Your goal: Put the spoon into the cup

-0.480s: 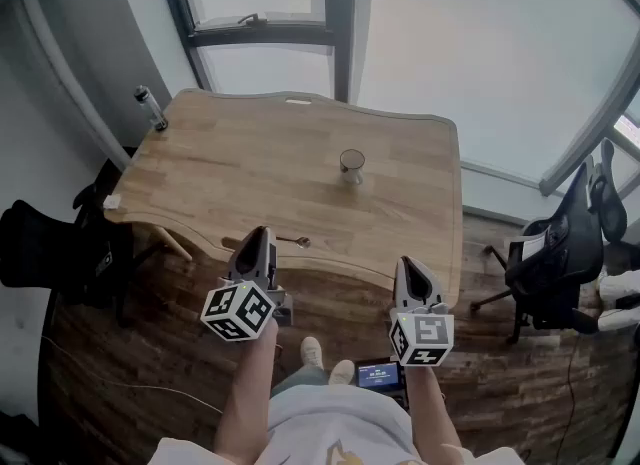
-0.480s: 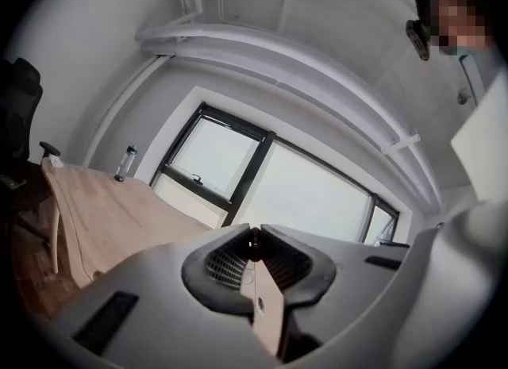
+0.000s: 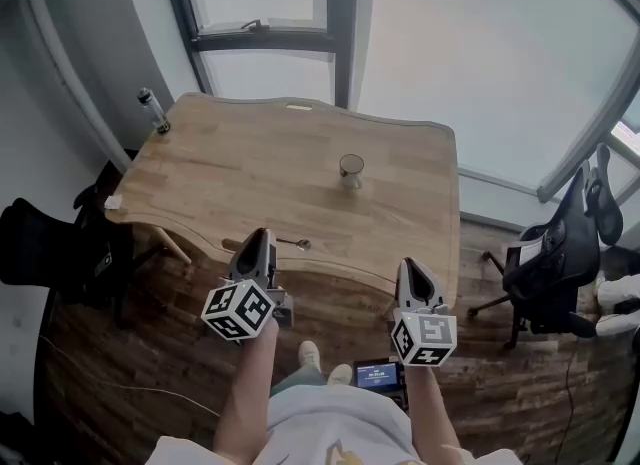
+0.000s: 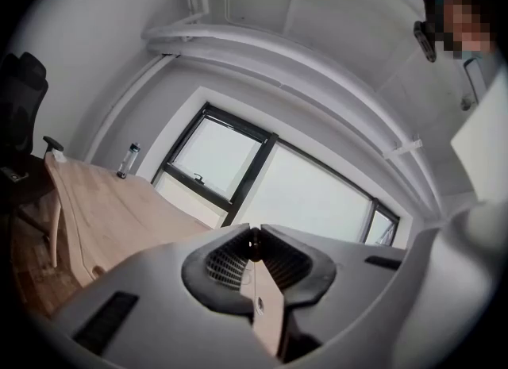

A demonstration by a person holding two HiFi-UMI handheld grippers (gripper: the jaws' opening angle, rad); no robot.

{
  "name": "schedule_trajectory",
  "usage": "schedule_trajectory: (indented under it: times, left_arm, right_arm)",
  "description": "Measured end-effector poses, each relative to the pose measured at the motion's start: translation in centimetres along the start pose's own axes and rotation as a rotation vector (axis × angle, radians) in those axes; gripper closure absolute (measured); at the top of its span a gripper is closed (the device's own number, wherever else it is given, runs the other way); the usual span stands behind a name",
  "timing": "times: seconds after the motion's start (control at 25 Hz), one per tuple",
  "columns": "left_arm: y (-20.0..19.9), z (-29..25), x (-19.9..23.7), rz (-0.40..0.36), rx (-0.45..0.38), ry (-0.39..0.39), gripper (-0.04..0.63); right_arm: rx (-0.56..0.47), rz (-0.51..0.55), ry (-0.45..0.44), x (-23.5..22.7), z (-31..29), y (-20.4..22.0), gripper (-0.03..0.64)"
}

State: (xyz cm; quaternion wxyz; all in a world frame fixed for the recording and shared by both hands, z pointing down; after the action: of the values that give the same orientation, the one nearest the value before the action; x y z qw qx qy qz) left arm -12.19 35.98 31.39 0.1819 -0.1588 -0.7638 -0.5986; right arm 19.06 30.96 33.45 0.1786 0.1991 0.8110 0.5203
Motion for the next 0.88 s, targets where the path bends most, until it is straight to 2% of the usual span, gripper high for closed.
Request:
schedule_trajectory:
  times: [0.48, 0.68, 0.88]
  left_arm:
    - [-0.4, -3.2, 0.1, 0.009, -0.003, 0.02, 0.546]
    - [-0.9, -6.9, 1.8, 0.032, 0.009, 0.013, 0.546]
    - [-2.6, -13.0, 4.1, 0.051, 0.017, 0.015, 0.546]
  right_arm:
    - [0.01, -0.021, 0.0, -1.5, -2.4, -0.1, 0.584]
    - [0.038, -0.027, -0.005, -2.3, -6.4, -0.7, 0.584]
    - [0.058, -0.027, 0.006, -3.6, -12.0, -2.4, 0.584]
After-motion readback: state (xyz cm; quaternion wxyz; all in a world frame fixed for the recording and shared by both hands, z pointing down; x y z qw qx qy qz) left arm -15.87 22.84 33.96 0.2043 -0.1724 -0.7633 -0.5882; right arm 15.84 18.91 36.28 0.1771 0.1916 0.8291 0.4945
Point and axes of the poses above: the fingertips, and each gripper's own axes: z backward along the fingers, x to its left, y out of its underside, the point moved 8 cm from there along z, backward along the fingers, and after that the axes turned 12 degrees about x, right-handed, at the moved point
